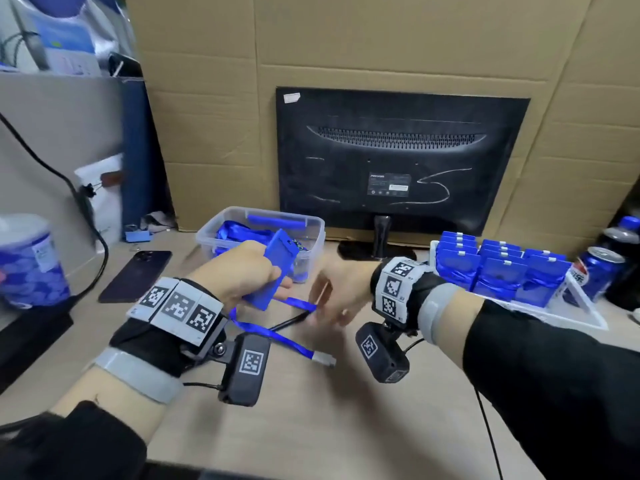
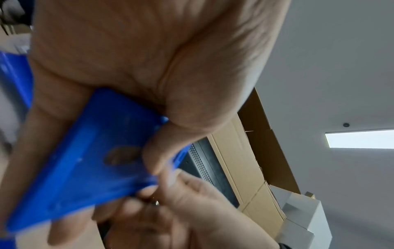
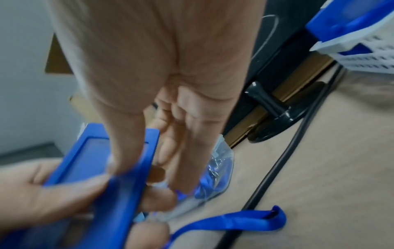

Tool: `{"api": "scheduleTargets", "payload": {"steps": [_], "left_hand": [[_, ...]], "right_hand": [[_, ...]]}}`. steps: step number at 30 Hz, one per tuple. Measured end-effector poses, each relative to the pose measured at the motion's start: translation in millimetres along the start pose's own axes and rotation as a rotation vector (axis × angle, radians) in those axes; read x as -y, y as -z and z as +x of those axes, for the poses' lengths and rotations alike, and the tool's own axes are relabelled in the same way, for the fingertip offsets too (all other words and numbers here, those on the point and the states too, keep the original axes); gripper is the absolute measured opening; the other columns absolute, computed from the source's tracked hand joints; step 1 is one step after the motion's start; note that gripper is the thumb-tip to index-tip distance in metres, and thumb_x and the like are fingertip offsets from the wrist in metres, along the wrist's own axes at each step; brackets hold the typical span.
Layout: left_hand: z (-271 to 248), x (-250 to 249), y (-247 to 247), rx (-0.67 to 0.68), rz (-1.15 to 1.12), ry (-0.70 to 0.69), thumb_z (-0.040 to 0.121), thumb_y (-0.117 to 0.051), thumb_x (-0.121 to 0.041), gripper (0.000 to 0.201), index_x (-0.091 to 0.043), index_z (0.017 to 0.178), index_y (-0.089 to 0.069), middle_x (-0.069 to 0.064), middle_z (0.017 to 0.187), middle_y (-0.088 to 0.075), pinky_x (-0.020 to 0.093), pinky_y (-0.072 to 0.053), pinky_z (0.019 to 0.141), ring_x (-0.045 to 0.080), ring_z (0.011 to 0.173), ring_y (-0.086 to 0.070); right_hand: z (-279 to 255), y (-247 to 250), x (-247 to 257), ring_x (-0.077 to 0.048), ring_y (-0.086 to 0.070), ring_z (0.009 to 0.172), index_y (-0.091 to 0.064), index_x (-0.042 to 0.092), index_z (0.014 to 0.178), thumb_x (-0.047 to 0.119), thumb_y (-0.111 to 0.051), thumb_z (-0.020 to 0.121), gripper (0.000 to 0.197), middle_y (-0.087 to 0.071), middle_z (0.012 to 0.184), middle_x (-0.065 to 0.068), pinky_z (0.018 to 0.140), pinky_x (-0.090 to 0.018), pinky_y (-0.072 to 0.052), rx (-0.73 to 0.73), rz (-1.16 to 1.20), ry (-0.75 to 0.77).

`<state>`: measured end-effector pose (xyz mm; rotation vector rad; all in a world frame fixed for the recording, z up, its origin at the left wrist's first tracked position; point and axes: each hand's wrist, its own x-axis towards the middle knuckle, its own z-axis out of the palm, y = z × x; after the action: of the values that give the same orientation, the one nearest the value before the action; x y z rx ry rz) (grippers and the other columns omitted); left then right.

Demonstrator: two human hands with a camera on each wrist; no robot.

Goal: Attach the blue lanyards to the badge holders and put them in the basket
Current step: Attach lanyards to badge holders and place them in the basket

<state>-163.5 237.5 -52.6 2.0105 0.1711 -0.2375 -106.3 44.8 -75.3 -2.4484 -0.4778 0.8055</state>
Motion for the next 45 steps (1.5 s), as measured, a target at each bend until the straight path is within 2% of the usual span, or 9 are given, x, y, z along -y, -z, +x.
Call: {"api": "scheduleTargets", "payload": {"steps": [3,8,12,17,21,25,28,37,45], "left_hand": [[0.7,5.4,11.4,-0.078,-0.108,0.037,0.100,-0.049,0.001,0.028,-0.003,0.125,-0.062,0.014,0.105,-0.079,0.043,-0.061,0.084,0.023,0.083,-0.076],[7.3,5.8,13.1,-0.073,-0.188,0.022,0.096,-0.061,-0.003,0.019,-0.013,0.110,-0.069,0.005,0.082,-0.066,0.043,-0.059,0.090,0.018,0.074,-0.063],[15.7,0.8,2.8,-0.045,-0.232,-0.059,0.096,-0.066,-0.005,0.018,-0.012,0.112,-0.070,0.013,0.094,-0.070,0.041,-0.062,0.078,0.021,0.076,-0.065],[33.1,-17.7,-14.7,-0.025,-0.271,-0.228,0.094,-0.070,-0.004,0.028,-0.017,0.118,-0.067,0.015,0.107,-0.076,0.042,-0.059,0.078,0.029,0.087,-0.069],[54.2,-42.8,-34.0,-0.026,-0.347,-0.328,0.092,-0.071,0.001,0.034,-0.015,0.122,-0.067,0.012,0.118,-0.075,0.033,-0.061,0.076,0.017,0.090,-0.071],[77.9,-61.0,-47.0,-0.013,-0.420,-0.378,0.089,-0.071,0.007,0.036,-0.011,0.119,-0.066,0.021,0.117,-0.073,0.031,-0.060,0.077,0.023,0.092,-0.073],[98.5,-60.8,-56.0,-0.037,-0.397,-0.352,0.088,-0.073,0.006,0.038,-0.013,0.121,-0.067,0.016,0.119,-0.072,0.032,-0.061,0.081,0.021,0.091,-0.072],[140.6,-49.2,-69.2,0.046,-0.267,-0.372,0.086,-0.075,0.007,0.039,-0.012,0.120,-0.068,0.012,0.100,-0.079,0.037,-0.062,0.081,0.016,0.083,-0.072],[147.2,-43.4,-66.9,0.029,-0.278,-0.311,0.088,-0.079,-0.003,0.033,-0.016,0.117,-0.070,0.002,0.087,-0.076,0.039,-0.063,0.082,0.015,0.080,-0.071]], "right_hand": [[9.1,-19.9,8.6,-0.021,-0.077,0.080,-0.084,0.023,0.091,0.057,-0.089,0.058,0.048,-0.081,0.088,-0.003,0.091,-0.051,-0.063,0.199,-0.483,-0.135],[25.3,-30.3,15.3,-0.027,-0.079,0.086,-0.082,0.019,0.094,0.052,-0.083,0.057,0.049,-0.081,0.083,-0.003,0.087,-0.054,-0.064,0.201,-0.601,-0.114],[17.9,-8.2,10.0,-0.020,-0.069,0.073,-0.077,0.001,0.090,0.022,-0.081,0.084,0.021,-0.078,0.092,-0.019,0.091,-0.047,-0.064,0.215,-0.261,0.013],[-0.3,43.6,-1.9,-0.026,-0.063,0.064,-0.053,0.010,0.099,0.006,-0.068,0.101,0.015,-0.065,0.077,-0.013,0.066,-0.041,-0.064,-0.258,0.526,0.263],[-10.7,75.4,-17.8,-0.022,-0.076,0.082,-0.069,0.002,0.114,0.003,-0.058,0.105,0.014,-0.071,0.094,-0.014,0.076,-0.029,-0.063,-0.502,0.813,0.435],[-5.2,83.9,-42.6,-0.027,-0.077,0.106,-0.069,0.002,0.125,-0.003,-0.068,0.097,0.029,-0.074,0.118,-0.025,0.097,-0.037,-0.061,-0.566,0.831,0.468],[6.3,82.9,-59.6,-0.037,-0.075,0.110,-0.074,0.011,0.120,0.011,-0.085,0.086,0.036,-0.075,0.111,-0.026,0.104,-0.052,-0.057,-0.626,0.735,0.418],[37.9,78.6,-86.5,-0.016,-0.073,0.063,-0.079,0.008,0.092,0.031,-0.082,0.088,0.024,-0.076,0.071,-0.005,0.059,-0.025,-0.061,-0.645,0.742,0.257],[42.0,86.3,-95.3,-0.017,-0.071,0.065,-0.077,0.004,0.098,0.029,-0.069,0.100,0.026,-0.077,0.080,-0.007,0.062,-0.027,-0.061,-0.506,0.736,0.235]]}}
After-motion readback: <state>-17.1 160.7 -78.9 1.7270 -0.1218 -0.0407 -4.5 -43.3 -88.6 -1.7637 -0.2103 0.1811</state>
